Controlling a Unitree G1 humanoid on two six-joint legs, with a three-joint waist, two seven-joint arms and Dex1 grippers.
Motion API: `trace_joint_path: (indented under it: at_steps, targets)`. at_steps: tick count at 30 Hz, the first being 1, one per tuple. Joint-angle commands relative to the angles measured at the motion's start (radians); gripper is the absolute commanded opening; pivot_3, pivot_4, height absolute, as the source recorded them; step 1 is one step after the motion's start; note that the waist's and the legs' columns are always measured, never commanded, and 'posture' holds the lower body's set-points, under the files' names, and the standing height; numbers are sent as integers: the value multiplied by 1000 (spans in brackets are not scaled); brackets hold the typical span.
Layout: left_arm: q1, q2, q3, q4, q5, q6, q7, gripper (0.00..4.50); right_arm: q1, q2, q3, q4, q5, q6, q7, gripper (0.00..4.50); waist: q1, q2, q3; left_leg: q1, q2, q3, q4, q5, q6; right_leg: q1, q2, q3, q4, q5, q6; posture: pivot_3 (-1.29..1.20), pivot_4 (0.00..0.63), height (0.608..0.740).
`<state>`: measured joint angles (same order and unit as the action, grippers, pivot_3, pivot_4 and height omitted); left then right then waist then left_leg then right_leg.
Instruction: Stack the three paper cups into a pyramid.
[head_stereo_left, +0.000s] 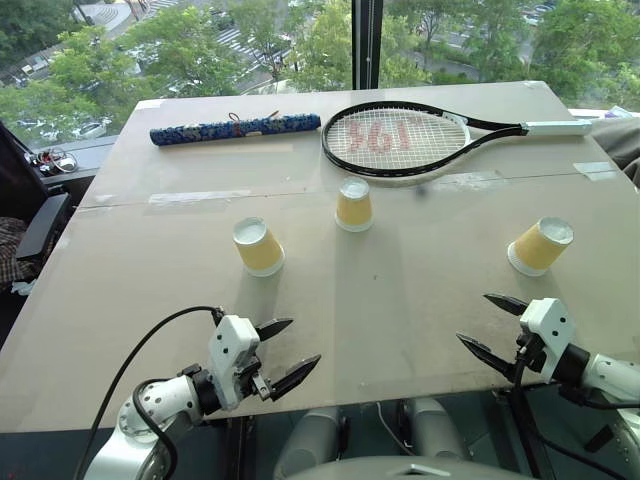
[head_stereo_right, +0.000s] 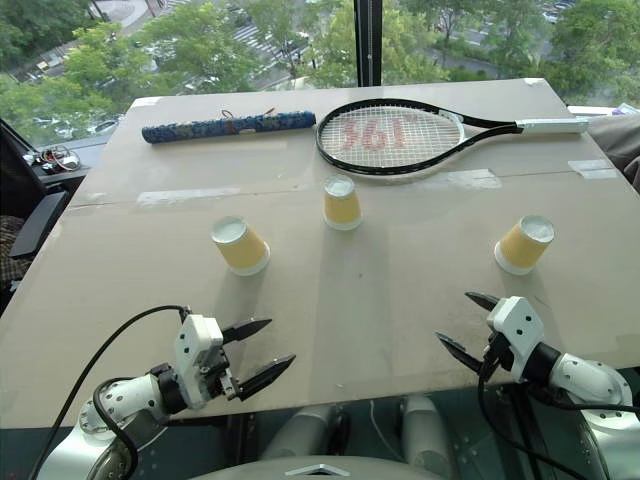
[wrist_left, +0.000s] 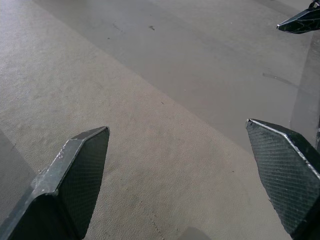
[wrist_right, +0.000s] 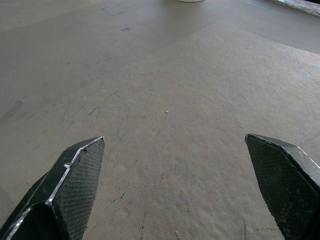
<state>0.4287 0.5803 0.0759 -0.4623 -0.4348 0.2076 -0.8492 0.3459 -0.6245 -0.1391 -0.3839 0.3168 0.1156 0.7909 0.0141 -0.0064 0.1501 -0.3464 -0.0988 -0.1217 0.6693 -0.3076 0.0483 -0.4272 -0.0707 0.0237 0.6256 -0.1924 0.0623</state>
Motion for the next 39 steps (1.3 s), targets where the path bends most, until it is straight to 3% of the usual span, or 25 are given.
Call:
trace_joint_path:
  at_steps: [1,28,32,34,36,39]
  targets:
    - [-3,-2,18,-40,-20,-5,5,4500,-14,4,-5,-31,-1,-2,-13,4448,0,0,0,0,0,0,0,0,0,0,0,0,0,0,0,0,150,740]
    - [-92,-84,128,-36,-105,62,158,4500,-191,79,84,-72,23,41,-58,4448,-3,1,1,-1,-1,-2,-1,0,-2,0,0,-2,-1,0,0,0,150,740]
    - [-100,-87,141,-40,-111,73,171,4500,-204,89,88,-53,19,32,-61,4448,-20,5,4,-1,-29,-52,-1,0,0,18,-30,-41,3,-13,7,0,150,740]
    - [-103,-85,145,-41,-113,76,176,4500,-209,99,86,-47,21,30,-69,4448,-18,7,5,-1,-57,-90,-1,6,-3,19,-39,-59,12,-24,13,0,150,740]
    - [-107,-86,148,-39,-117,79,184,4500,-211,107,84,-42,23,22,-68,4448,3,9,5,-2,-64,-100,-1,6,-4,17,-47,-63,17,-30,13,0,150,740]
    - [-120,-83,160,-27,-114,82,197,4500,-206,115,84,-37,27,-2,-55,4448,18,9,5,-2,-59,-94,-1,6,-4,14,-44,-54,16,-31,11,0,150,740]
